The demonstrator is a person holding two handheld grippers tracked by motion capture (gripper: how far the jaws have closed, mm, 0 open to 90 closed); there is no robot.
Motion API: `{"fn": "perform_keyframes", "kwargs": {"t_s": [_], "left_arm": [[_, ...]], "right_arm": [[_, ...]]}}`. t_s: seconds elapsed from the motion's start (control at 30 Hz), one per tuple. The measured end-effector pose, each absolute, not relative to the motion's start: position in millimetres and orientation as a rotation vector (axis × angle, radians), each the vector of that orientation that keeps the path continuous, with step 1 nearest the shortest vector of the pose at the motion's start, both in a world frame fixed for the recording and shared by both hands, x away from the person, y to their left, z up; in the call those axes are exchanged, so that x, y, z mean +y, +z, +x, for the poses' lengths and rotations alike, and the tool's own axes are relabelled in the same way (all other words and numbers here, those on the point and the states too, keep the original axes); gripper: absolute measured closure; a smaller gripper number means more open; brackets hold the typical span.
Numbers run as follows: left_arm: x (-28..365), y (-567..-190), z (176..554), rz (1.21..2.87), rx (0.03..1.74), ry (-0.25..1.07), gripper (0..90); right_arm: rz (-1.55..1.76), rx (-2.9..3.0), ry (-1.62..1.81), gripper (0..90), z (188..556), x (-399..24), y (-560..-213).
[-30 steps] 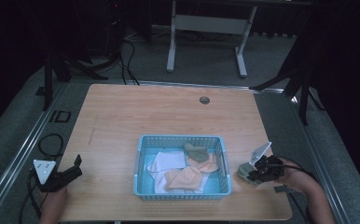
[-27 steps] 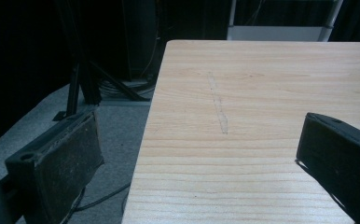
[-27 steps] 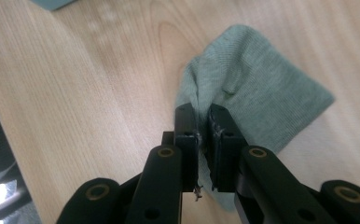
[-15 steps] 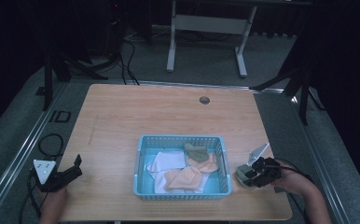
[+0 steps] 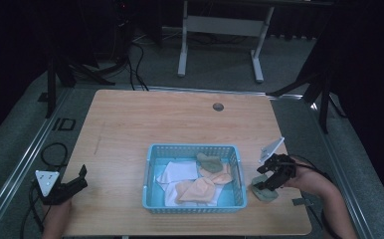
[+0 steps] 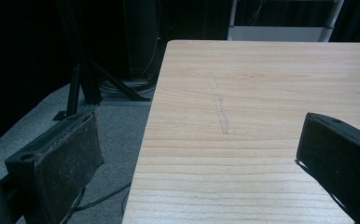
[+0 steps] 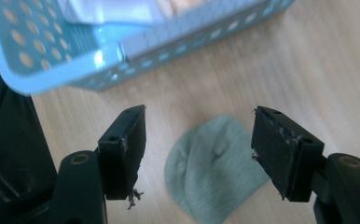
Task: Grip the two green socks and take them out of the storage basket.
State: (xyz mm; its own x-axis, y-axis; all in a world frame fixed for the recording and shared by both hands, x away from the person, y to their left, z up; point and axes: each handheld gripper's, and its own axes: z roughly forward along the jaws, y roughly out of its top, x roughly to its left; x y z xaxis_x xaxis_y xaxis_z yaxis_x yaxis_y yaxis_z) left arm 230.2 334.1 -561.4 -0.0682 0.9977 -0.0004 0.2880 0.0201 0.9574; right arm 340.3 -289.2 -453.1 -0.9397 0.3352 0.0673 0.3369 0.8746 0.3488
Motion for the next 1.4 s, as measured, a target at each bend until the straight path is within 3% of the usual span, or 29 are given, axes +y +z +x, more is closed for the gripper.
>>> {"fn": "perform_keyframes", "kwargs": {"t_s": [0.6, 1.4], "left_arm": [[334.5, -561.4, 230.2, 1.379, 1.477, 1.094, 0.5], [335.2, -561.4, 230.1, 1.375, 1.475, 1.088, 0.5]], "right_arm": [[-0.378, -3.069, -0.616, 38.8, 366.0, -232.6, -423.6], [-0.269, -3.089, -0.474, 40.1, 399.6, -161.2, -454.9]]}}
